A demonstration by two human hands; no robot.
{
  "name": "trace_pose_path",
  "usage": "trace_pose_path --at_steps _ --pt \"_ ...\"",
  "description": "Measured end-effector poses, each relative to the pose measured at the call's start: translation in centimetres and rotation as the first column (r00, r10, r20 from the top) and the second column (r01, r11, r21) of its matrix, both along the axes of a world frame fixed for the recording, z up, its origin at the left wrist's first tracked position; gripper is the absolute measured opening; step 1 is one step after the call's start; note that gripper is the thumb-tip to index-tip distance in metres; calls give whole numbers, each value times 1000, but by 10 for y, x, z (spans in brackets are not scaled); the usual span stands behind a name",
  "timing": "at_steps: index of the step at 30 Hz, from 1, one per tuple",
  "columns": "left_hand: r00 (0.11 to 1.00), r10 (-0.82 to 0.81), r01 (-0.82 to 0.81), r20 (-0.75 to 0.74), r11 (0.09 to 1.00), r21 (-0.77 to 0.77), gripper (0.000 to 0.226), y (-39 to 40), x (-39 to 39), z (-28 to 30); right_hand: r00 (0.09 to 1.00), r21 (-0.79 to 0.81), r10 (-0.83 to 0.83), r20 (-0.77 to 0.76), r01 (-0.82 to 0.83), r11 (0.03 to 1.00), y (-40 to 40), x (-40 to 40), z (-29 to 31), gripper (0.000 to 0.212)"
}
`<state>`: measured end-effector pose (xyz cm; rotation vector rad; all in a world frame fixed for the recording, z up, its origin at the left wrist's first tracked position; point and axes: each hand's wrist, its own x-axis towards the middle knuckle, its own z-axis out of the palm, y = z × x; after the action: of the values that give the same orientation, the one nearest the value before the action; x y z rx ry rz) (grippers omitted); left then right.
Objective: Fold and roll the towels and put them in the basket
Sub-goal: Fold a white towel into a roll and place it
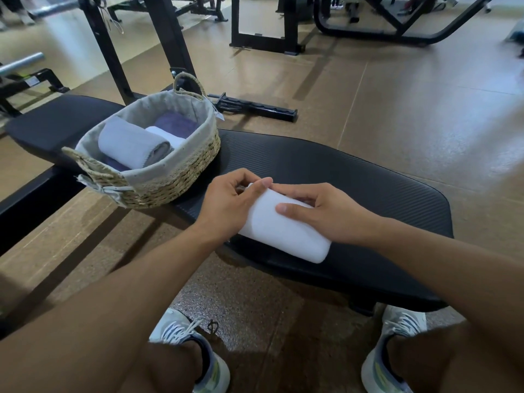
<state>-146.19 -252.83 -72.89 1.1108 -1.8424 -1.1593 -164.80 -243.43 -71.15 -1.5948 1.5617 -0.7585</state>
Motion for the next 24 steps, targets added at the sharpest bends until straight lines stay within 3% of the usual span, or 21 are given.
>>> trace_pose_path --at_steps 5,11,16,20,22,24 --pt "998 56 -55 -5 997 54 27 -6 1 -2 999 40 -4 48 2 999 0 1 -3 41" --pt "989 -116 105 95 988 115 28 -6 5 -4 994 32 -55 96 52 998 2 -6 -4 30" --pt "985 -81 62 149 990 124 23 -3 -2 0 987 10 -115 115 114 993 1 -9 -6 31" --pt "998 -23 3 51 933 360 51 2 -7 3 977 -43 -167 135 174 984 -6 -6 -6 32" --pt "998 4 -23 61 950 311 51 2 -6 3 982 -34 -146 123 151 988 -7 -2 -7 33" --pt "997 20 -36 73 975 217 34 3 -5 5 984 -23 -129 126 133 991 -8 1 -7 35"
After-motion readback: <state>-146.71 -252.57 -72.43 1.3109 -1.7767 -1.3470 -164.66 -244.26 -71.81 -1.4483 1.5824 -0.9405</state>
